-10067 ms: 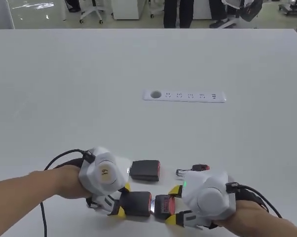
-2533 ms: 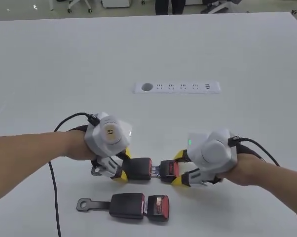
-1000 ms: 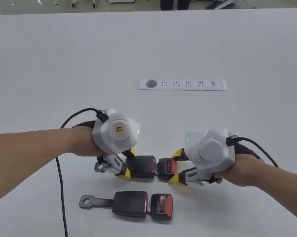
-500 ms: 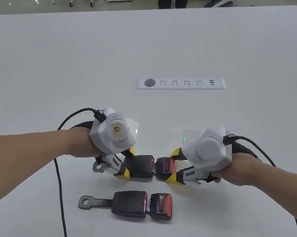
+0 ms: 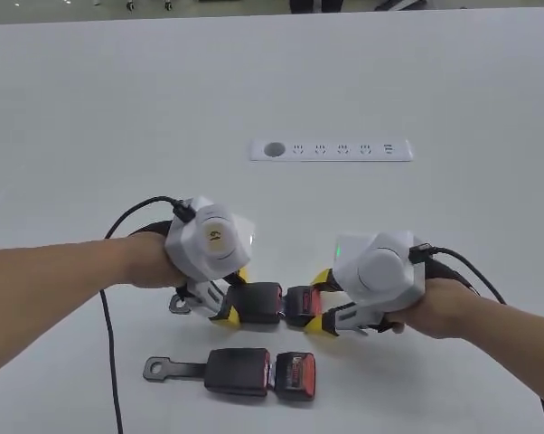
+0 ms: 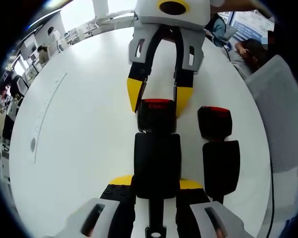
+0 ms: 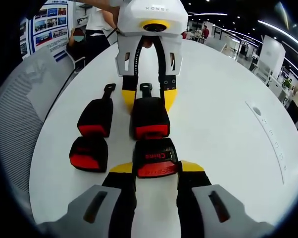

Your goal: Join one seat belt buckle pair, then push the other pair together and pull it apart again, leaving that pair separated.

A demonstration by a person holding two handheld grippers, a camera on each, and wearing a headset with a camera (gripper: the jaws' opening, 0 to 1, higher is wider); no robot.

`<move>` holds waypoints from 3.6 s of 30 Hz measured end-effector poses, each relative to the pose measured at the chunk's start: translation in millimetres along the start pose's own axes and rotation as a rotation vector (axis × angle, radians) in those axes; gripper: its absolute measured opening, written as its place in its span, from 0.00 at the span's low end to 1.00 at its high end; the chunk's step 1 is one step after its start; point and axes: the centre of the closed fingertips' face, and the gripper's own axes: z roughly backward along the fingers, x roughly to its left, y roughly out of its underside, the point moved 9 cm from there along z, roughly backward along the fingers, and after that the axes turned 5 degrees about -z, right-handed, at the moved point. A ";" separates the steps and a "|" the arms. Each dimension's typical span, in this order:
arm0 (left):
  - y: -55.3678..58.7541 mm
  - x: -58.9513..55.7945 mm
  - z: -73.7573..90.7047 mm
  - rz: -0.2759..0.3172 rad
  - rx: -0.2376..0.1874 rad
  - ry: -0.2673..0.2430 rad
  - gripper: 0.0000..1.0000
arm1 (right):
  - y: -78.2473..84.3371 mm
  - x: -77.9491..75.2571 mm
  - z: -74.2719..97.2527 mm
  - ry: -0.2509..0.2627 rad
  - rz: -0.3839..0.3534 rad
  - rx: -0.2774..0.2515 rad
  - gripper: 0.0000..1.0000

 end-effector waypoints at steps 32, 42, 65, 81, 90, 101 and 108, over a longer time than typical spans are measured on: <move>-0.9 -0.7 1.2 -0.008 0.010 0.000 0.33 | 7.1 -4.2 15.9 0.011 0.052 0.047 0.30; -2.1 0.3 0.7 -0.020 0.036 0.004 0.33 | 9.0 -5.8 16.3 0.011 0.056 0.054 0.30; -3.8 0.5 0.2 -0.037 0.065 0.007 0.33 | 31.4 -11.1 35.1 0.032 0.036 0.101 0.31; -5.1 0.2 -0.2 -0.012 0.065 0.006 0.33 | 48.6 -15.2 50.3 0.041 0.027 0.120 0.31; -4.7 0.0 -0.6 0.003 0.066 0.004 0.33 | 53.7 -14.8 58.9 0.042 0.029 0.127 0.32; -4.8 0.1 -0.2 0.010 0.075 -0.007 0.35 | 52.9 -16.0 58.9 0.058 0.047 0.140 0.36; -0.9 -0.4 5.5 0.003 0.089 -0.027 0.37 | 52.7 -13.2 60.6 0.058 0.049 0.155 0.42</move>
